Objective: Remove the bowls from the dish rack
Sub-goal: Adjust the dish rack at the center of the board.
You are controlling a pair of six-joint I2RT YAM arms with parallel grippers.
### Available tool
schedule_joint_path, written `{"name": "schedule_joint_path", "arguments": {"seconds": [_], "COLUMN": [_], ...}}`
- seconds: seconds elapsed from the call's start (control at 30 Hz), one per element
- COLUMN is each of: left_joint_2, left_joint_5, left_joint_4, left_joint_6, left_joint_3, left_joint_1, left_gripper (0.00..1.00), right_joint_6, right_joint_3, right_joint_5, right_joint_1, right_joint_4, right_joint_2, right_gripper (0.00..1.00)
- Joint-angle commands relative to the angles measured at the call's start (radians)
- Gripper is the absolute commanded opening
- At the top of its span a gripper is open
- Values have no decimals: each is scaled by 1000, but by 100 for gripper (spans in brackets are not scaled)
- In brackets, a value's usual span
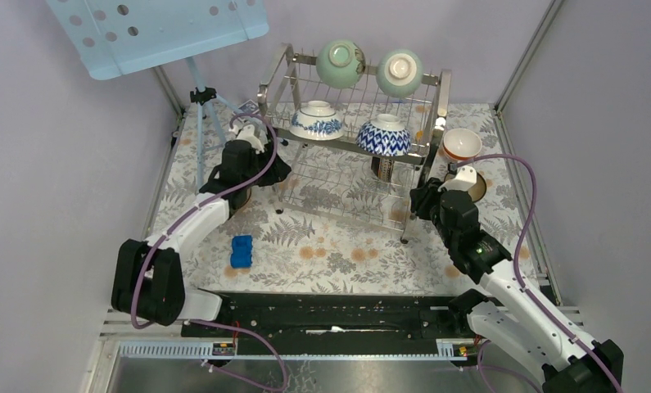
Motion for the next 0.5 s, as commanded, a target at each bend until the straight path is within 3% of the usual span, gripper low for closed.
{"name": "schedule_joint_path", "arguments": {"seconds": [0.0,0.17,0.47], "left_joint_2": [49,84,140], "left_joint_5": [-21,-28,-46], "left_joint_4": [44,47,57], "left_joint_6": [-144,-138,-124], "left_joint_3": [68,99,131], "left_joint_1": [2,3,17], "left_gripper": [34,34,36], "right_joint_6": [78,95,73], "right_joint_3": [-11,-15,8], "right_joint_5": [-158,-184,-193], "right_joint_1": [14,14,14], "right_joint_4": [-60,-52,-85], "right_joint_2": [15,28,11], "right_gripper": [36,39,53]}}
